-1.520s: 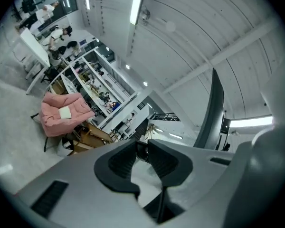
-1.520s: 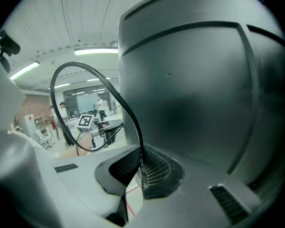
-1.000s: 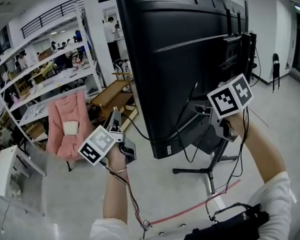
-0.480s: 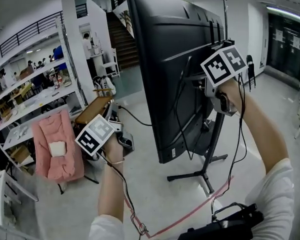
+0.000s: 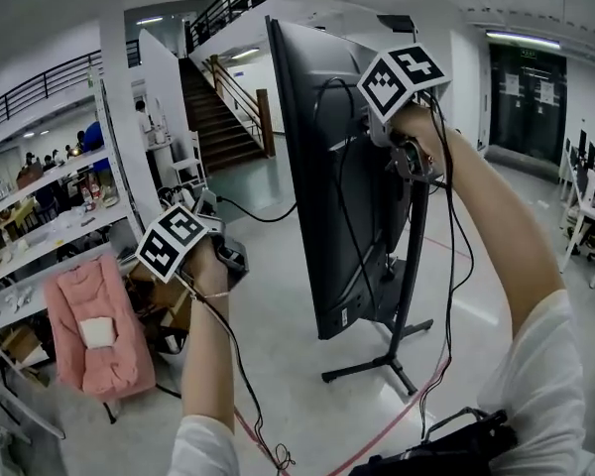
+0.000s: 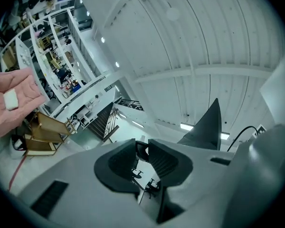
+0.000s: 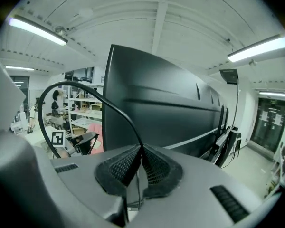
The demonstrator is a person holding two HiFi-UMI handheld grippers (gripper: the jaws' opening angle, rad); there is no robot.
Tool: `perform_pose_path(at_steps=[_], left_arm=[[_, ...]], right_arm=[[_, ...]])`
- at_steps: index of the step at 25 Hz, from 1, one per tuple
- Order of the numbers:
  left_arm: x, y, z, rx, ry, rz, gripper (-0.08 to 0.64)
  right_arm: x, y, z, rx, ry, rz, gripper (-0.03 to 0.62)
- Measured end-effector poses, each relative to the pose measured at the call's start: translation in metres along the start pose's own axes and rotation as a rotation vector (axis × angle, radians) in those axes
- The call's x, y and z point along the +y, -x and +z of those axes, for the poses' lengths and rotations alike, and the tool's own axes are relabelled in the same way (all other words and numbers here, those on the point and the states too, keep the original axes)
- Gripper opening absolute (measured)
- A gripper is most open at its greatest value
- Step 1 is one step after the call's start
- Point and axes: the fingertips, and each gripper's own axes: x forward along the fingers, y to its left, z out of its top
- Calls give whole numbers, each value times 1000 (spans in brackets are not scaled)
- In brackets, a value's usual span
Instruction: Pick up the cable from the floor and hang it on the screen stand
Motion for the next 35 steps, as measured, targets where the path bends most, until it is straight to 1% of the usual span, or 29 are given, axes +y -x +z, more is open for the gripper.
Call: perform_pose_path(at_steps=[5,9,13,18,22,25,27,29,31,33,35], left_arm=[[1,-21,8,-2,35,32,84],[-9,-38,11,-9,89,26,84],[-8,-56,30,-23,109,26,84],[4,-94,53,-5,95,-10,84],[-2,-130,75,18,80,-73,84],[-19,-154,97,24,78,-104,84],[-23,-176,103,47,93,-92,84],[-20,-198,99,81,91,-55,84],[-19,-211,79,127,52,-36,84],[-28,-209,46,184,25,-80,84],[-32,-203,11,232,31,-128,84]], right_arm=[[-9,16,47,-17,7,-90,26],[-17,21,73,-10,17,-149,26],[-17,20,100,-14,25,-192,26],[-21,12,131,-32,5,-272,26],[-22,15,153,-36,-4,-366,26],[-27,20,173,3,3,-435,26],[-37,16,181,54,-2,-478,26],[-52,7,179,112,-10,-515,26],[-65,2,165,143,-30,-530,27],[-74,-1,147,131,-60,-515,26],[-80,-3,130,92,-88,-480,27]])
